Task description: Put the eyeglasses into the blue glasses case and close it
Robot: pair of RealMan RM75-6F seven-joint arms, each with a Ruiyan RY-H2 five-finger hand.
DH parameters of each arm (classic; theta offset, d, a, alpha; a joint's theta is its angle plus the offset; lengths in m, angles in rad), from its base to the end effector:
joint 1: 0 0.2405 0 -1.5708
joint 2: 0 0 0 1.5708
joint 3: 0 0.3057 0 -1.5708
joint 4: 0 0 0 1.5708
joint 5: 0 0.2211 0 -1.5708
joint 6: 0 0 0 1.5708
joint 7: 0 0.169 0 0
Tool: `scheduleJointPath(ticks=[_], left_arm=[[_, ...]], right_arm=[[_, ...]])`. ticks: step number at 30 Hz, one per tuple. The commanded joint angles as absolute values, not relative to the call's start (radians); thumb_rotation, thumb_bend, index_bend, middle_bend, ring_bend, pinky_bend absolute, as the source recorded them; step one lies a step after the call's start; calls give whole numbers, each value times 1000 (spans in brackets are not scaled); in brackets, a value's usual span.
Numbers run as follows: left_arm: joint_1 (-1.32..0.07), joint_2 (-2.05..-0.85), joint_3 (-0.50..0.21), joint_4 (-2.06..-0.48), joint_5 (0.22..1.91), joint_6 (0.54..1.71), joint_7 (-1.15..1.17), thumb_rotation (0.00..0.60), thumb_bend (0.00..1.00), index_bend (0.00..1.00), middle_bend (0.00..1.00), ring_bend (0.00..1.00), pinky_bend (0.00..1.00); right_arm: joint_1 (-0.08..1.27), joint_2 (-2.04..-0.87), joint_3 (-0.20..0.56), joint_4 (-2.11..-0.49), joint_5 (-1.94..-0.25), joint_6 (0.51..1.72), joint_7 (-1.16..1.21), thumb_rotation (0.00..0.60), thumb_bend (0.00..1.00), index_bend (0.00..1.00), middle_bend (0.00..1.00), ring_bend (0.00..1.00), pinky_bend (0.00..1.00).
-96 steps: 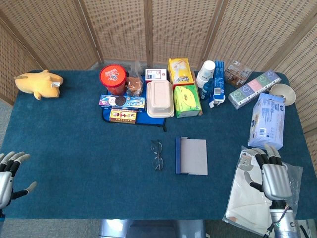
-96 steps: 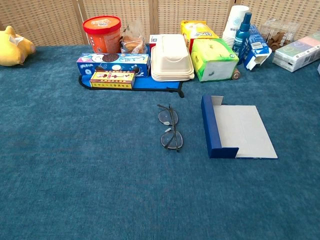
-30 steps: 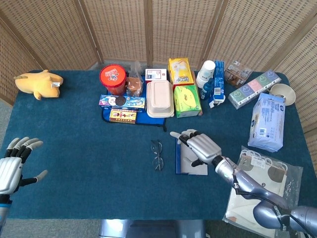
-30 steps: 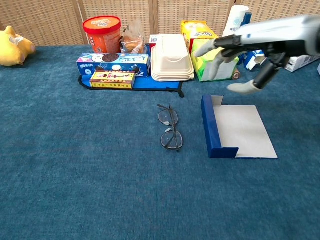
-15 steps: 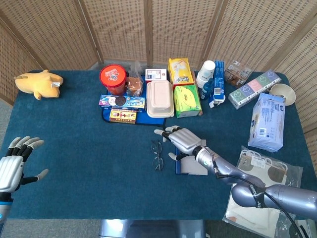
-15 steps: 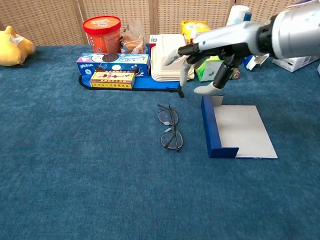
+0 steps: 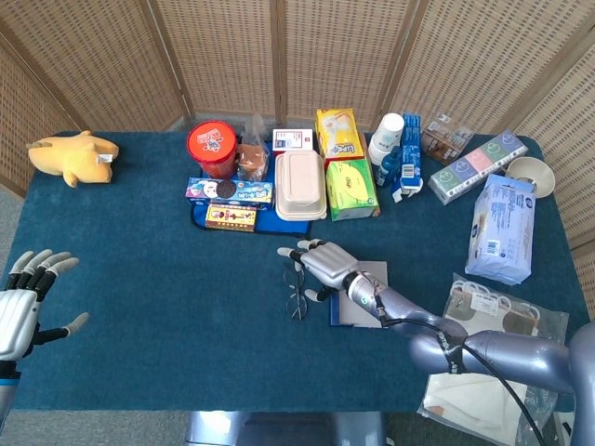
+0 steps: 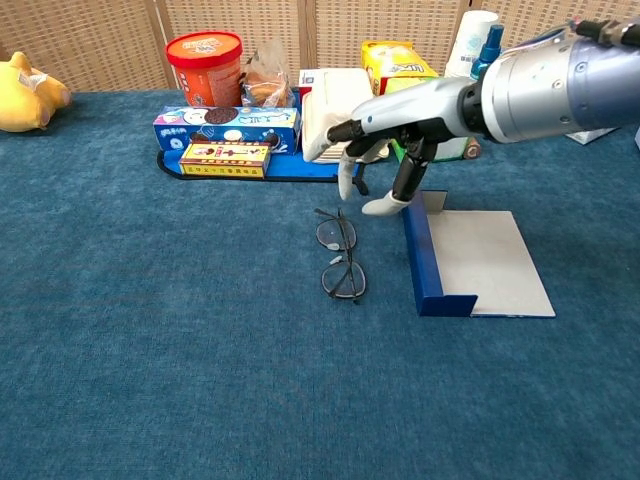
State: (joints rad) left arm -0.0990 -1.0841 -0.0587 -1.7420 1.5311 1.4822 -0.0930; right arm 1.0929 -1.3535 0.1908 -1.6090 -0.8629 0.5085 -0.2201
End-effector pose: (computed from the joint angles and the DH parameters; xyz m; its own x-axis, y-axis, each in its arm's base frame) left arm -0.3254 0.2148 0.1702 0.2194 0.0062 0.9756 0.9737 -0.0642 -0.2186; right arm -0.0730 -0.4271 -0.0287 0.4881 -0.5536 0.6748 -0.8315 -0.5299 0.1668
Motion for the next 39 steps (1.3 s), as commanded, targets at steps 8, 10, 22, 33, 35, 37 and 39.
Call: scheduleJointPath(ticks=[8,10,22,33,35,37,39], left_arm=[[-95,-1080,-53,-1745,1532,1489,-94,600,132,193,183,101,0],[-95,-1081,-53,-1746,1534,1491,-94,600,132,193,182,101,0],[-99,-1085,-52,-1747,1543,1496,-96,600,133,193,182,101,0],[-101,-1088,-49,-1749,1556,1504,-94,600,132,192,183,101,0],[-102,-1091,-49,-1749,1557,1504,-93,600,131,192,182,101,0],[-103,-1092,-49,-1749,1560,1505,-93,600,132,192,182,101,0],[-104,-1093,-49,-1749,1563,1506,-93,600,132,193,182,101,0]], right_arm=[[1134,-1390,141,-1540,-809,514,-228,600,374,0,329,81,135],[1140,-1393,130,-1529,-799,515,-231,600,377,0,331,81,135],[1151,-1373,57,-1509,-739,546,-260,600,374,0,370,81,135],[1155,-1330,-30,-1541,-636,638,-350,600,370,0,396,81,137],[1152,-1322,-43,-1548,-615,655,-363,600,368,0,398,81,138],[1148,-1314,-54,-1554,-594,669,-373,600,366,0,398,81,138],[1144,-1306,-65,-1557,-574,682,-382,600,366,0,398,81,138]])
